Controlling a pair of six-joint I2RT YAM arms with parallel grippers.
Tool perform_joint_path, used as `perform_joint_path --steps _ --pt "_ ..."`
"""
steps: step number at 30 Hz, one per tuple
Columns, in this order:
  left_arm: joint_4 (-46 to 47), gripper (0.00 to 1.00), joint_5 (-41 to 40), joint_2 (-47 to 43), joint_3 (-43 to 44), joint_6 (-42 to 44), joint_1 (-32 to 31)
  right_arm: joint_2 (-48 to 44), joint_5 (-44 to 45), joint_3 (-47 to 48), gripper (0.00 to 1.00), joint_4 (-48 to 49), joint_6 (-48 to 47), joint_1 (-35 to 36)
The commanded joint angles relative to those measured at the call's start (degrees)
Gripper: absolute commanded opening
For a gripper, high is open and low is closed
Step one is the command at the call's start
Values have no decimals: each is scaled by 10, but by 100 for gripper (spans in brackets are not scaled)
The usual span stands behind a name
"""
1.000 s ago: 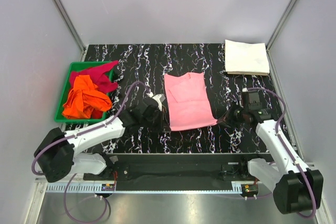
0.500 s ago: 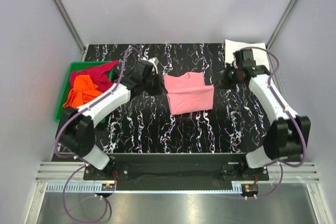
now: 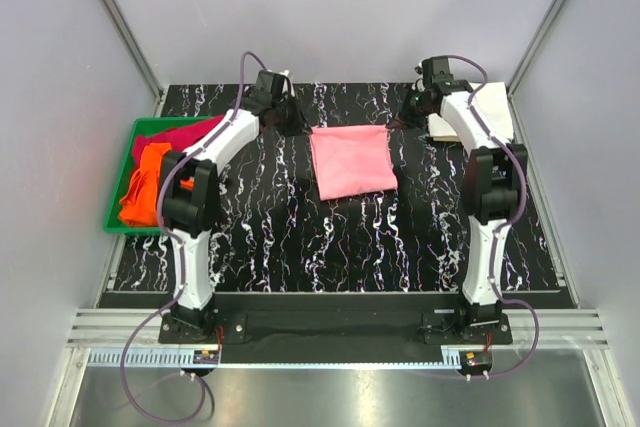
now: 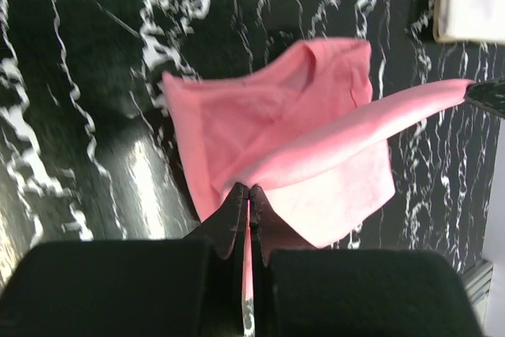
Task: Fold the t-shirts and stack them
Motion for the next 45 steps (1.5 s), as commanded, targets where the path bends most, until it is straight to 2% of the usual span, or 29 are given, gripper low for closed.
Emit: perform_joint_path --steps 1,3,7,8,9,10,13,14,15,16,18,21,22,24,28,33,38,45 --pt "2 1 40 50 70 18 16 44 -14 67 2 3 -11 -7" --pt "2 6 45 94 116 27 22 88 -16 106 4 2 -9 -9" --pt "2 8 61 174 199 31 34 159 -32 185 11 0 0 -14" --pt "2 12 66 199 214 30 38 187 -40 222 16 -4 3 -15" --pt "2 19 73 208 236 29 46 201 -44 242 17 -19 4 -16" --pt "2 34 78 215 247 35 49 216 -45 271 18 -27 4 -19" --pt "0 43 77 214 256 55 55 209 -37 281 32 -49 4 -22" --pt "0 43 75 200 242 59 56 199 -34 273 35 -54 1 -22" --pt "0 43 66 189 231 61 56 187 -29 260 43 -56 1 -22" --pt "2 43 63 163 216 60 56 159 -24 226 44 -57 -1 -23" --pt "3 41 72 139 171 56 51 126 -26 187 44 -57 -6 -21" --pt "25 40 90 90 103 56 27 56 -39 88 33 -44 -15 -19" --pt "33 40 94 70 87 59 20 20 -58 29 26 -31 -16 -18" --pt "45 40 102 52 41 56 -4 -9 -82 -24 20 2 -18 -13" --pt "75 40 101 31 -15 47 -37 -58 -130 -137 19 35 -18 -8" --pt "68 39 88 54 -52 40 -53 -38 -172 -196 19 85 -19 -7" --pt "55 40 54 67 -86 60 -53 -20 -59 -254 15 105 -26 -8" --pt "31 42 63 40 -71 89 -53 -79 -12 -297 15 133 -24 -8"
